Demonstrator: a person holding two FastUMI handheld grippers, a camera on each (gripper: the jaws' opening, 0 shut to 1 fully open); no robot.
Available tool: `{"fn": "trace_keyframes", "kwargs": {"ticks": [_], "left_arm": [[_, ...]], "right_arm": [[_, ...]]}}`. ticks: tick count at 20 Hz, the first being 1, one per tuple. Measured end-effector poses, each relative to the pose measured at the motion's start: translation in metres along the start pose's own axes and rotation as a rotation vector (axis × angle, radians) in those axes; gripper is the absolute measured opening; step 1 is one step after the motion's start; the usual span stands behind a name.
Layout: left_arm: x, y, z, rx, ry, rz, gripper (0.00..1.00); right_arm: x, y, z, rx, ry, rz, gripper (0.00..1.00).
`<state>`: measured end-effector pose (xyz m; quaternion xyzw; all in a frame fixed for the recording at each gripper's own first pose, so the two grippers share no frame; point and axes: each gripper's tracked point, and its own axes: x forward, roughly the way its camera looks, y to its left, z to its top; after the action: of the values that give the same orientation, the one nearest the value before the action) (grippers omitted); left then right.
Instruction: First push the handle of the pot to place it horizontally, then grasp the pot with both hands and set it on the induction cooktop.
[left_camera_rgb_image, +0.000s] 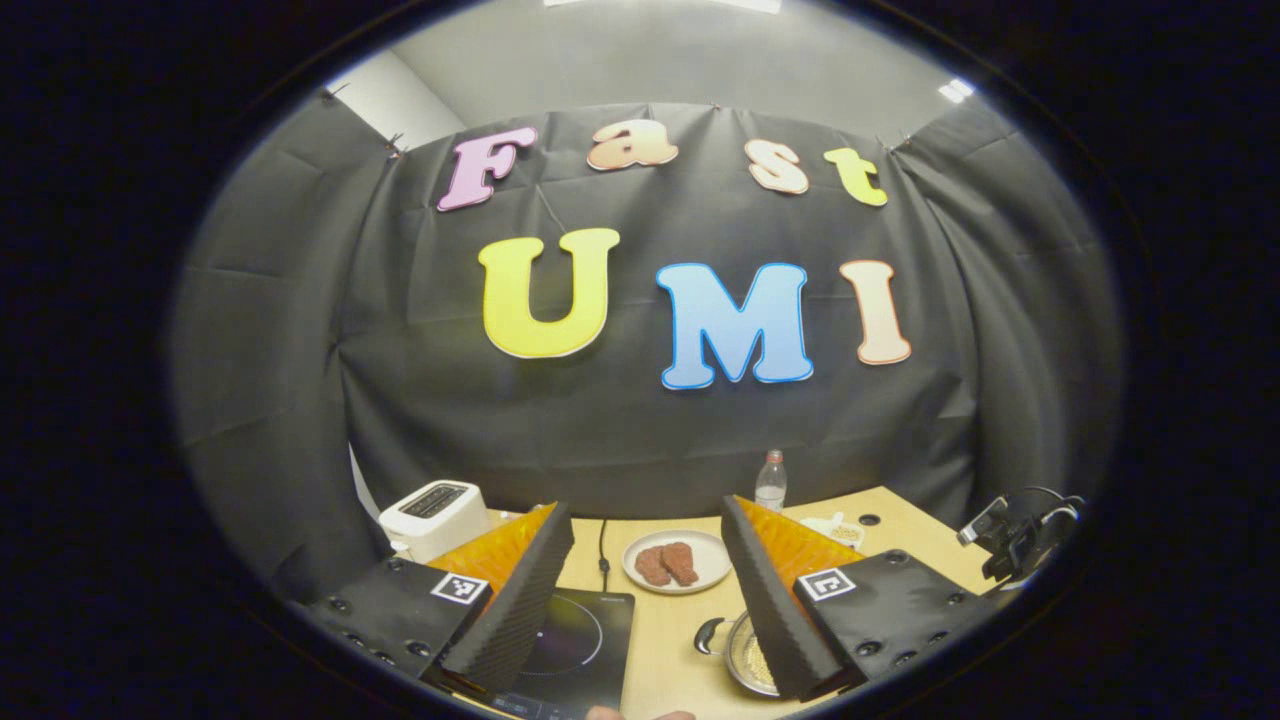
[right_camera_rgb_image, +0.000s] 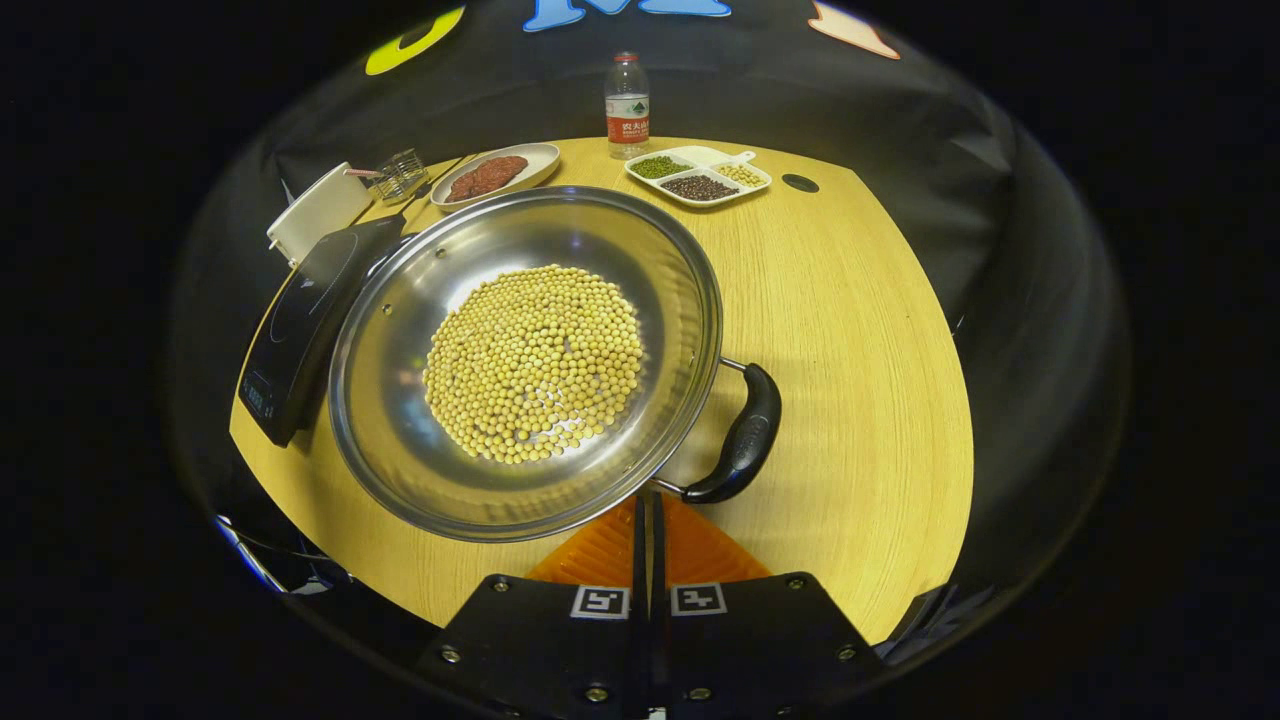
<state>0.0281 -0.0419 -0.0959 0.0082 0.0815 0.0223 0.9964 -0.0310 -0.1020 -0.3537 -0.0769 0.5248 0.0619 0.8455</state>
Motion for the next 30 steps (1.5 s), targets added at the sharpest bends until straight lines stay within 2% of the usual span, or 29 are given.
{"fn": "trace_keyframes", "kwargs": {"ticks": [10, 15, 19, 23, 24, 25, 27, 28, 30], "left_arm": [[-0.002, -0.002, -0.014, 0.015, 0.038, 0.022, 0.95], [-0.002, -0.008, -0.021, 0.014, 0.053, 0.006, 0.95], [0.001, -0.015, -0.023, 0.008, 0.055, -0.017, 0.95], [0.007, -0.018, -0.027, -0.011, 0.067, -0.048, 0.99], [0.009, -0.02, -0.028, -0.018, 0.072, -0.056, 0.97], [0.011, -0.022, -0.03, -0.024, 0.077, -0.065, 0.95], [0.014, -0.027, -0.038, -0.04, 0.097, -0.09, 0.99], [0.015, -0.03, -0.043, -0.047, 0.11, -0.103, 0.97], [0.018, -0.038, -0.054, -0.046, 0.134, -0.127, 0.98]], "right_arm": [[0.015, -0.04, 0.029, -0.052, -0.013, -0.05, 0.01], [0.016, -0.045, 0.036, -0.033, -0.027, -0.05, 0.01], [-0.002, -0.045, 0.033, -0.033, -0.082, -0.063, 0.01], [-0.037, -0.047, 0.041, 0.021, -0.19, -0.084, 0.01], [-0.049, -0.046, 0.046, 0.042, -0.227, -0.086, 0.07], [-0.056, -0.044, 0.05, 0.062, -0.259, -0.083, 0.18], [-0.067, -0.049, 0.059, 0.089, -0.329, -0.106, 0.71], [-0.073, -0.048, 0.063, 0.101, -0.36, -0.114, 0.97], [-0.079, -0.044, 0.071, 0.121, -0.408, -0.113, 0.97]]}}
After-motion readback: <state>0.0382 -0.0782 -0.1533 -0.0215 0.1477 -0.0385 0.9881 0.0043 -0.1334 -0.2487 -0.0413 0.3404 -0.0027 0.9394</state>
